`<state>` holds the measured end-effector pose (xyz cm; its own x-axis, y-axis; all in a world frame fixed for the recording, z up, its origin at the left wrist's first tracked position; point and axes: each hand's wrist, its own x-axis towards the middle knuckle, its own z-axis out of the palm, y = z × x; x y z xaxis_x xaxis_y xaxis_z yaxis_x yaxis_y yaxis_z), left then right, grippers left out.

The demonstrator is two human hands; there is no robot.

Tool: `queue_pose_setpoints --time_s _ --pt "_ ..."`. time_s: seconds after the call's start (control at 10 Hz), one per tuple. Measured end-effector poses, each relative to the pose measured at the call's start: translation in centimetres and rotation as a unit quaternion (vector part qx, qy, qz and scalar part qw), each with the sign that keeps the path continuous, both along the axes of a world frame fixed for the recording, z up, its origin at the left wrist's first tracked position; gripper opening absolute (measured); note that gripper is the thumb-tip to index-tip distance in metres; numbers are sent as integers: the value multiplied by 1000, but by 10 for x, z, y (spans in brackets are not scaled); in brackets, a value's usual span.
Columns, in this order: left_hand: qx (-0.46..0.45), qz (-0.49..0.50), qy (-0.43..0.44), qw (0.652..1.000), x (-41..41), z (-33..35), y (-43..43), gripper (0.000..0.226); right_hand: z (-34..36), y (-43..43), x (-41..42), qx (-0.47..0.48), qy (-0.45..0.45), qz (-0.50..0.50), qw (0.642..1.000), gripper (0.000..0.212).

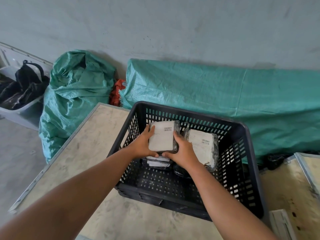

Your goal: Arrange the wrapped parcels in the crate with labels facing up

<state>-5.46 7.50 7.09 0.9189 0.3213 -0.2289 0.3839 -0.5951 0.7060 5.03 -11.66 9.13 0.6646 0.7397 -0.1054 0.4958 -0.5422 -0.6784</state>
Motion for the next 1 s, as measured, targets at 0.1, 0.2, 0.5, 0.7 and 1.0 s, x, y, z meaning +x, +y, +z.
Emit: queue_pose_setpoints --time_s 0.1,0.2,0.5,0.7,1.0 --pt "16 -6 12 1000 3 -8 0 136 1 0 0 -23 -22 10 999 116" --pt "17 -1 22 1000 4 -11 2 133 0 0 -1 -44 -43 27 998 112" --pt "31 -48 35 998 8 -21 8 114 -10 3 10 -119 -105 46 986 74" --pt "47 -43 37 997 7 -18 4 113 -13 4 7 -152 -127 58 979 83" --pt "92 -38 68 993 1 -2 -16 114 -14 -1 -6 -159 -122 68 977 86"
